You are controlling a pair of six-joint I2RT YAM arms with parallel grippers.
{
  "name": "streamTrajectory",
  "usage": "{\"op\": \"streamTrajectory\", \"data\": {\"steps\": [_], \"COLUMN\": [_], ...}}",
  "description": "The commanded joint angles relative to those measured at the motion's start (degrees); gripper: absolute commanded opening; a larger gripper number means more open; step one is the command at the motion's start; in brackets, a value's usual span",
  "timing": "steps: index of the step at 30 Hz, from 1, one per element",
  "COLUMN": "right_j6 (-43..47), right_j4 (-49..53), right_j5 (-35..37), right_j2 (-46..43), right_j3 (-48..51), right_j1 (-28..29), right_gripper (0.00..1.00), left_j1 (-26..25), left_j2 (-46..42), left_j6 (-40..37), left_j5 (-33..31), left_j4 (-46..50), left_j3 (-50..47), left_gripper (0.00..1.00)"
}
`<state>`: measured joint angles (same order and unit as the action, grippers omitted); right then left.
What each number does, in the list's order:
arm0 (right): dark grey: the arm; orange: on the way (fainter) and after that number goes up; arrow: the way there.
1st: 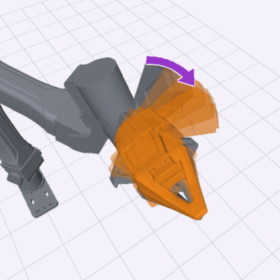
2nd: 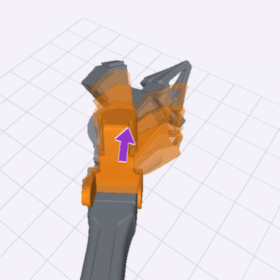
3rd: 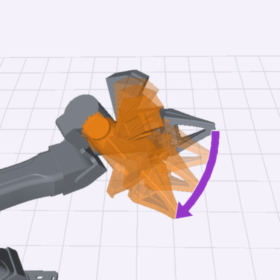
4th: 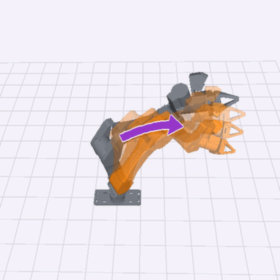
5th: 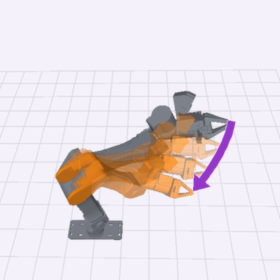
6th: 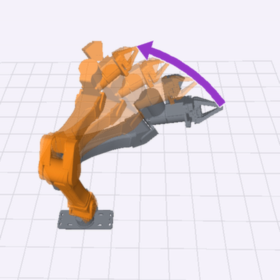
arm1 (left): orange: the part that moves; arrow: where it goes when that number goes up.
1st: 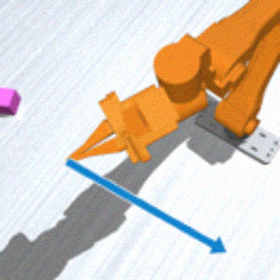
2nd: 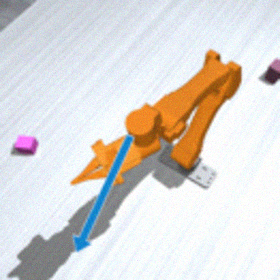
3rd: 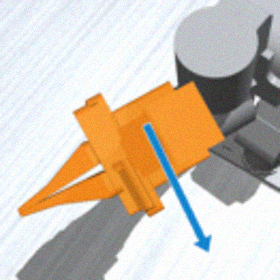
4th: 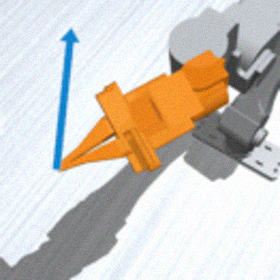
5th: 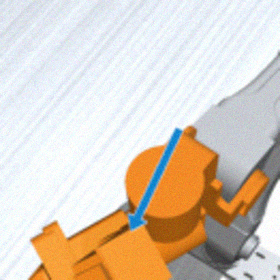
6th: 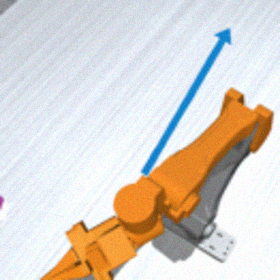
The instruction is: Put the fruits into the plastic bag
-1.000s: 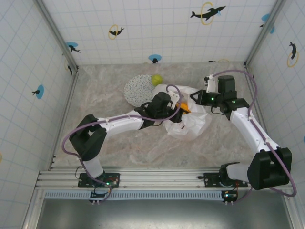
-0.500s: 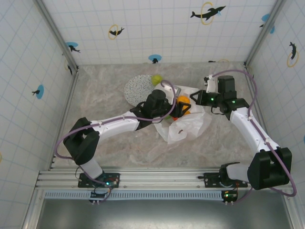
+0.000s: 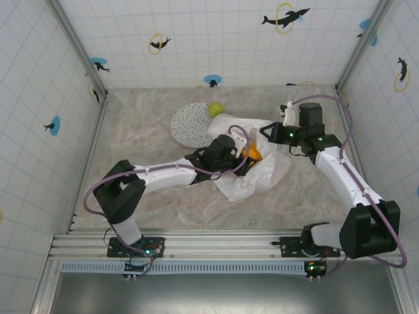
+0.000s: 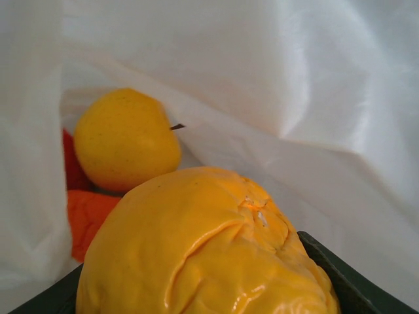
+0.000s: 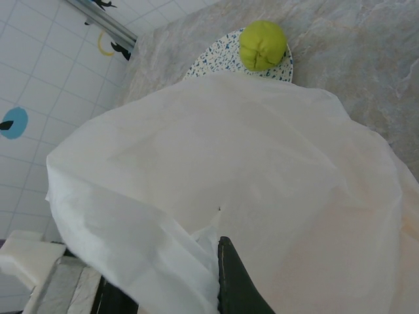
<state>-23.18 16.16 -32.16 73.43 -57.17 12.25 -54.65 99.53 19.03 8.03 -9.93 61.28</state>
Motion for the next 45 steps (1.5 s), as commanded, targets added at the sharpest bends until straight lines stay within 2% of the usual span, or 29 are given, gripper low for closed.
{"op": "streamTrajectory", "data": {"steps": [1,10,13,16,19,27,36,45], "right_j6": [0.44,-1.37,-2.26,-2.22,-1.97,-1.70,-0.87,-0.72], "right_j4": [-0.34,-2.34,-3.43,-3.44,-2.90,-2.90,-2.19,-2.03], "right_j5": [0.50,-0.61,-1.14,-0.98,-0.91,-0.71,-0.10,0.27], "right_j2": [-0.86,-1.10,-0.57,-0.48,-0.57,-0.70,-0.30,0.31], "right_j3": [0.02,0.53,0.22,0.39,0.73,1.25,1.39,1.45], "right_j1": [-0.71,-1.98,-2.00,-2.00,-2.10,-2.23,-2.63,-2.67], "right_gripper": [0.00,0.00,0.00,0.00,0.00,0.00,0.00,0.00], "left_j1": [0.18,-0.36,-0.51,-0.47,-0.52,-0.44,-0.41,-0.05], "left_j2": [1.27,7.01,8.08,8.57,8.53,4.66,-1.81,-10.54], "left_j6": [-0.93,-2.59,-1.45,-1.31,-1.61,-2.24,-1.98,-0.70], "left_j5": [-4.87,0.88,-2.99,-6.50,-6.81,-6.63,-3.91,1.86], "left_j4": [-2.25,-4.94,-4.78,-5.33,-5.72,-4.57,-2.84,-0.93], "left_j3": [-0.79,1.62,2.38,2.28,2.68,1.49,-1.25,-4.84], "left_gripper": [0.48,0.50,0.52,0.60,0.69,0.82,0.83,0.78]}}
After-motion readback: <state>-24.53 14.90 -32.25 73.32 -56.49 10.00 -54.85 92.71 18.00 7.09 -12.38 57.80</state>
